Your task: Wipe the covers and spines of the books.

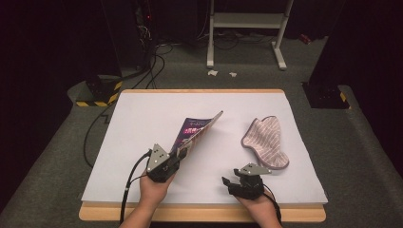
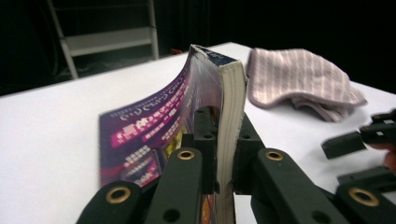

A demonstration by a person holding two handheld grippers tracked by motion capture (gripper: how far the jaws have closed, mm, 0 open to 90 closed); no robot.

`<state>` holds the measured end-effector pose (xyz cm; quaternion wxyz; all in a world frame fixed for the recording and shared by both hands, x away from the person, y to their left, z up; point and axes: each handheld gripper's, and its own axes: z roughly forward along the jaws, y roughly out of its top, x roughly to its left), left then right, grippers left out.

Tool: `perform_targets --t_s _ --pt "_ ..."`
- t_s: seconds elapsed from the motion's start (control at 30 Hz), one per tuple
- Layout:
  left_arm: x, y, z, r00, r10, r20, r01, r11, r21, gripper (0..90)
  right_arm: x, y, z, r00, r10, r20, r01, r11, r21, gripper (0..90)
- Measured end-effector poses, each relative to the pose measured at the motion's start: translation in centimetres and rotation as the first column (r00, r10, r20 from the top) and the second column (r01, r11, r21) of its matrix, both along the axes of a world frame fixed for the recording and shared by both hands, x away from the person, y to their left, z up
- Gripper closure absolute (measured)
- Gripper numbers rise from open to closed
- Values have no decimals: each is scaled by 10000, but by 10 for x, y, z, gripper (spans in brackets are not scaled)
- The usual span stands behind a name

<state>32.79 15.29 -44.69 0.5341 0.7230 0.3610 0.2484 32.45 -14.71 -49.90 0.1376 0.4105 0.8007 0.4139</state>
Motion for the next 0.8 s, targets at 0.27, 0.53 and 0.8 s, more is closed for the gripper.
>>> perform_targets --t_s 0.27,0.53,0.8 --pt "-5 -11 -22 9974 -578 -434 594 9975 372 839 1 2 -1 10000 37 -34 -38 10000 -48 407" --pt "-1 -3 -40 9905 -921 -1022 872 9949 -514 836 2 0 0 9998 169 -56 -169 9998 44 424" --pt "-5 -6 -48 9884 -1150 -996 1132 9933 -230 834 4 -14 10 9957 -417 829 431 9990 -150 418"
